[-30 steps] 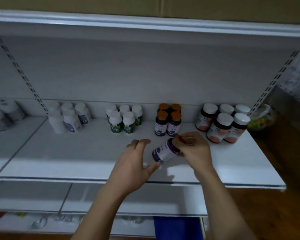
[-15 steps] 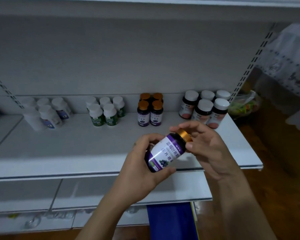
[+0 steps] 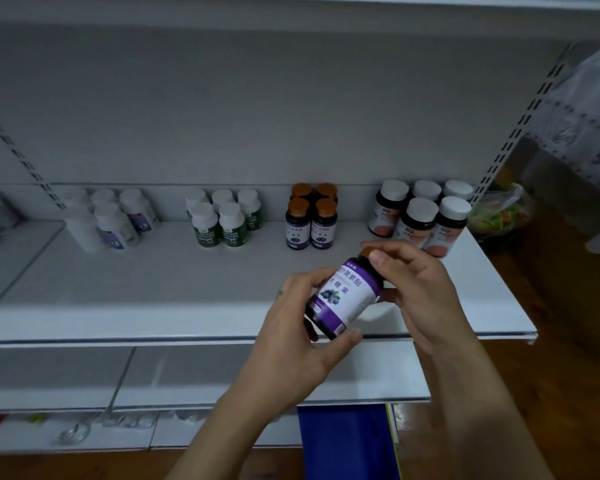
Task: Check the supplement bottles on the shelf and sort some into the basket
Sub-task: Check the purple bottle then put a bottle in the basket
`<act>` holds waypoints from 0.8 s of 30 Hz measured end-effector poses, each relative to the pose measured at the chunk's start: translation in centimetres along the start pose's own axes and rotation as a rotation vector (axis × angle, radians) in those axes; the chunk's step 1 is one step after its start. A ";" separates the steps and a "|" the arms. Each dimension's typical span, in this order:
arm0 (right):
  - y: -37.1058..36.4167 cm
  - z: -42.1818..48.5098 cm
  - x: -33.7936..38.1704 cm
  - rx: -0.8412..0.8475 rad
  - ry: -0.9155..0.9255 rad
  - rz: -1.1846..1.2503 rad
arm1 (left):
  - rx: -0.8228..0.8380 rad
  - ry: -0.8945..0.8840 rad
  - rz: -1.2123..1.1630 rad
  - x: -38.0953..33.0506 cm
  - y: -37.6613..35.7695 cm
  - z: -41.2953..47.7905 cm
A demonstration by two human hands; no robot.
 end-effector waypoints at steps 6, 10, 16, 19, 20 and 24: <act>-0.1 0.1 0.2 -0.018 0.032 -0.122 | 0.090 0.098 -0.095 1.0 0.3 0.2; -0.8 0.2 0.1 0.104 0.015 -0.032 | 0.120 0.144 -0.219 1.6 0.2 0.2; -1.7 -0.2 0.8 0.272 0.042 0.139 | 0.077 0.186 -0.366 1.8 0.2 0.4; -1.5 -0.3 0.8 0.225 0.034 0.139 | 0.068 0.192 -0.412 1.8 0.4 0.6; -1.3 -0.3 0.9 0.183 0.029 0.121 | 0.078 0.185 -0.412 1.8 0.4 0.6; -0.8 0.0 1.1 0.028 0.006 0.049 | 0.128 0.170 -0.236 1.8 -0.1 0.7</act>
Point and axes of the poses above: each hand's wrist, its own z-axis towards the middle knuckle, its own y-axis out of the back of the hand, x = y × z, the point moved 9 cm from there along z, towards the middle knuckle, and after that the axes turned 1 degree about -x, right-handed, at the moved point
